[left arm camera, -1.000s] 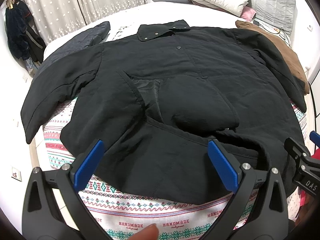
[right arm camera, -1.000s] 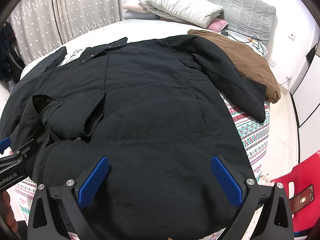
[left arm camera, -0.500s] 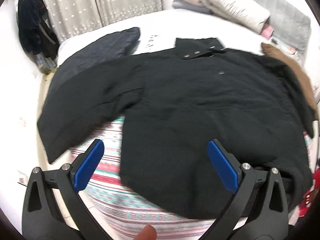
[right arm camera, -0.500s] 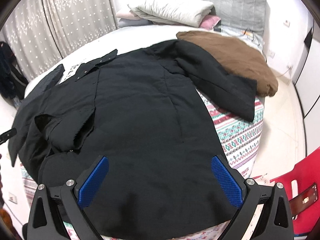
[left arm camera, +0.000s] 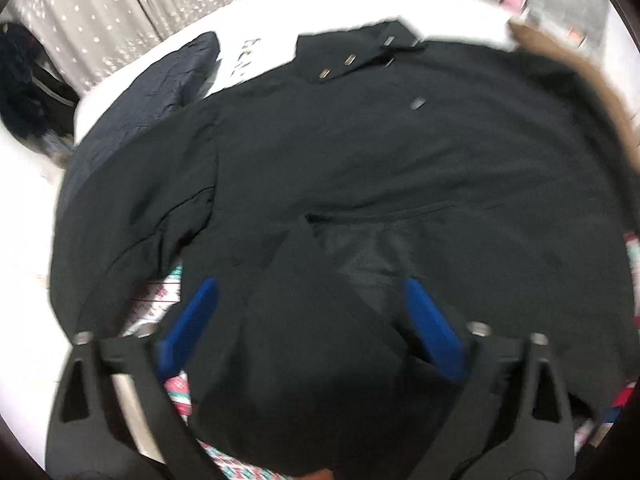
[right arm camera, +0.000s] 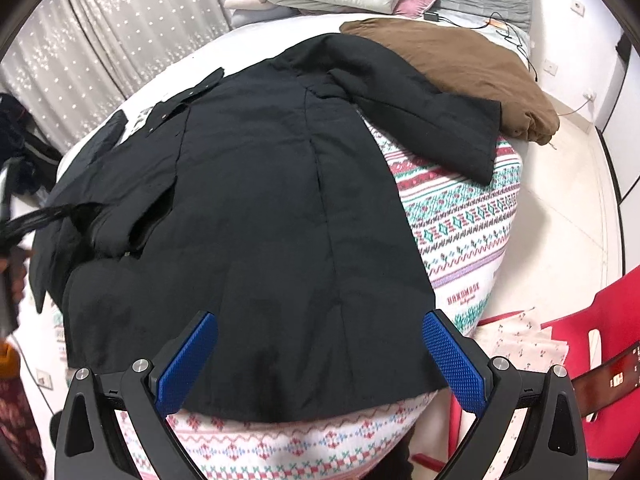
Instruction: Fold large clothes
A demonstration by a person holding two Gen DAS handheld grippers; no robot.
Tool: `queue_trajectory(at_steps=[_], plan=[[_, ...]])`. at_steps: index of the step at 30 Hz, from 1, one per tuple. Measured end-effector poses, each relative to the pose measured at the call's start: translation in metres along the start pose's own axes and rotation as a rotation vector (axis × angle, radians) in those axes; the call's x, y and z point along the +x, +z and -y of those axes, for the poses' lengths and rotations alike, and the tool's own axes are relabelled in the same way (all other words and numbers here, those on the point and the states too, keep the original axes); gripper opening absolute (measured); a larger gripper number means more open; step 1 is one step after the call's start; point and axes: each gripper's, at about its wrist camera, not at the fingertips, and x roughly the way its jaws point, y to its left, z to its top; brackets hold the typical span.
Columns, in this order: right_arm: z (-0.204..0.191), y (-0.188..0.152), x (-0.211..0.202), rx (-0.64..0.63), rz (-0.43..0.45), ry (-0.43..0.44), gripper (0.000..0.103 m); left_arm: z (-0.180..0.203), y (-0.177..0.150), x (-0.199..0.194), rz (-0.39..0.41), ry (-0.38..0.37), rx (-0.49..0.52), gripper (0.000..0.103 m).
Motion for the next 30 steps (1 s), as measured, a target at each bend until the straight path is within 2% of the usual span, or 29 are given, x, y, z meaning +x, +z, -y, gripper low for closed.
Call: queue_trajectory(at_steps=[1,2,3,4,7,9,12,15,18,20,22,24,26,27,28,29,30], plan=[[0.001,-0.003,-0.001,-0.006,-0.004,-0.005,0.103,0.000,-0.001,0.007,-0.020,0.011,0.004,0.059],[0.001,-0.005,-0.001,-0.009,-0.008,-0.012,0.103,-0.002,-0.005,0.014,-0.048,-0.006,-0.003,0.048],[0.004,-0.007,-0.001,-0.010,-0.011,-0.020,0.103,-0.006,-0.008,0.016,-0.062,-0.038,-0.019,0.024],[0.005,-0.007,0.000,-0.009,-0.014,-0.026,0.103,-0.012,-0.015,0.013,-0.060,-0.076,-0.040,0.013],[0.015,-0.011,-0.003,0.007,-0.022,-0.042,0.103,-0.026,-0.040,-0.022,0.030,-0.103,-0.030,0.008],[0.023,-0.014,-0.008,0.020,-0.019,-0.058,0.103,-0.035,-0.062,-0.056,0.091,-0.115,-0.018,0.007],[0.034,-0.019,-0.016,0.042,-0.011,-0.074,0.103,-0.056,-0.100,-0.101,0.154,-0.171,-0.015,0.007],[0.040,-0.025,-0.022,0.058,-0.007,-0.078,0.103,-0.074,-0.144,-0.132,0.176,-0.201,-0.006,0.007],[0.045,-0.032,-0.025,0.065,-0.008,-0.075,0.103,-0.083,-0.192,-0.142,0.131,-0.247,-0.001,0.007],[0.048,-0.034,-0.025,0.067,-0.013,-0.072,0.103,-0.086,-0.226,-0.134,0.060,-0.270,0.004,0.007],[0.051,-0.038,-0.024,0.072,-0.022,-0.068,0.103,-0.085,-0.256,-0.125,0.005,-0.243,0.013,0.008],[0.057,-0.042,-0.022,0.081,-0.036,-0.056,0.103,-0.088,-0.276,-0.120,-0.042,-0.241,0.009,0.011],[0.063,-0.044,-0.021,0.089,-0.048,-0.040,0.103,-0.091,-0.288,-0.124,-0.062,-0.275,0.011,0.012],[0.066,-0.044,-0.021,0.092,-0.051,-0.035,0.103,-0.094,-0.293,-0.131,-0.051,-0.296,0.018,0.020],[0.068,-0.045,-0.022,0.092,-0.051,-0.031,0.103,-0.097,-0.296,-0.138,-0.037,-0.317,0.019,0.034],[0.071,-0.045,-0.022,0.092,-0.050,-0.026,0.103,-0.101,-0.298,-0.145,-0.020,-0.331,0.014,0.045],[0.074,-0.045,-0.023,0.092,-0.047,-0.015,0.103,-0.106,-0.297,-0.151,0.014,-0.334,-0.001,0.066]])
